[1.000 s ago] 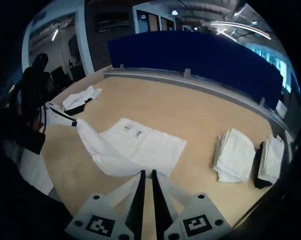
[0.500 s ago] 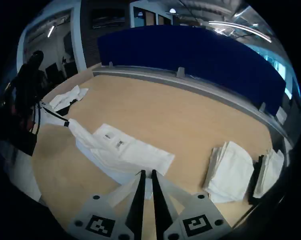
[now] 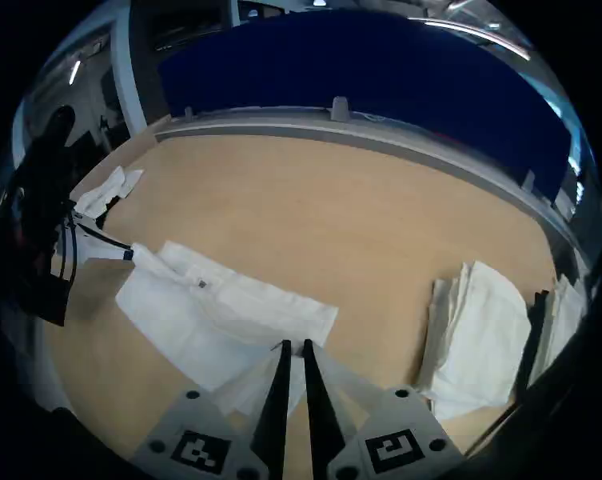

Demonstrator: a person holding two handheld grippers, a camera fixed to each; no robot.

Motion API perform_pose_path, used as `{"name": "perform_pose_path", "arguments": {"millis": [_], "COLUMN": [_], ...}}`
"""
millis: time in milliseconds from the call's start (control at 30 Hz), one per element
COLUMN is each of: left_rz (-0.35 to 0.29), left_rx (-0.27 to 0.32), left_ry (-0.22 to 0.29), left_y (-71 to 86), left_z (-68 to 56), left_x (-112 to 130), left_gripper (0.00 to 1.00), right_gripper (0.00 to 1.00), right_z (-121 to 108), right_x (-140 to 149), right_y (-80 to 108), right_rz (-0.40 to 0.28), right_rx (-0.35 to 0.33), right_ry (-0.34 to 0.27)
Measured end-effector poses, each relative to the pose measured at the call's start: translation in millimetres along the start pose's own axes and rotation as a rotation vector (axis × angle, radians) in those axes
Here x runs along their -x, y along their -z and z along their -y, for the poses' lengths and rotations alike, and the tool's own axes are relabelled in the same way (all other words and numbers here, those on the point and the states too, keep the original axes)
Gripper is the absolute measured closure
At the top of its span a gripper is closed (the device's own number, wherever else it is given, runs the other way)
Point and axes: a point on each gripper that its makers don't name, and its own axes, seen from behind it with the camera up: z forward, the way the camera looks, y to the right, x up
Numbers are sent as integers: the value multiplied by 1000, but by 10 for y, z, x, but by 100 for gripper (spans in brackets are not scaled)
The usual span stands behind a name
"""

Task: Fold towel

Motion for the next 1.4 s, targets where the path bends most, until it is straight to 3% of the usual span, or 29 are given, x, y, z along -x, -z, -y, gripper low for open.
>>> {"name": "perform_pose_path", "arguments": {"millis": [233,367,500,700,767,900,1200,1400], "left_rz": [2,3,-1,-23,-35,-53,-77,-105], "left_rx": [-1,-8,-23,-51,-54,-56,-86,-124], "left_ry": [-3,-7,-14,-41,-49,-49,-33,-35], "left_y": [-48,-65,-62,-29,-2,42,105,246], "left_z": [22,46,82,137,133,115,148,193], "left_x": [-6,-16,-22,-59,-85,-117,-130,-95], "left_gripper": [93,87,61,26,18,15,13,11], "right_gripper": [88,88,83,56,39,4,2,2], "right_z": [-18,-33,-50,-94,-106,-102,-66,5], "right_x": [6,-10,-22,-25,-41,-58,-33,19], "right_y": [-60,-92,-119,-129,-126,-110,-35,16], "right_rz": [-1,-6,-11,-17,-27,-48,-50,-41], "right_rx": [2,6,18,38,44,45,39,10], "right_ry": [-15,-17,-8,0,-2,-4,11,31]}}
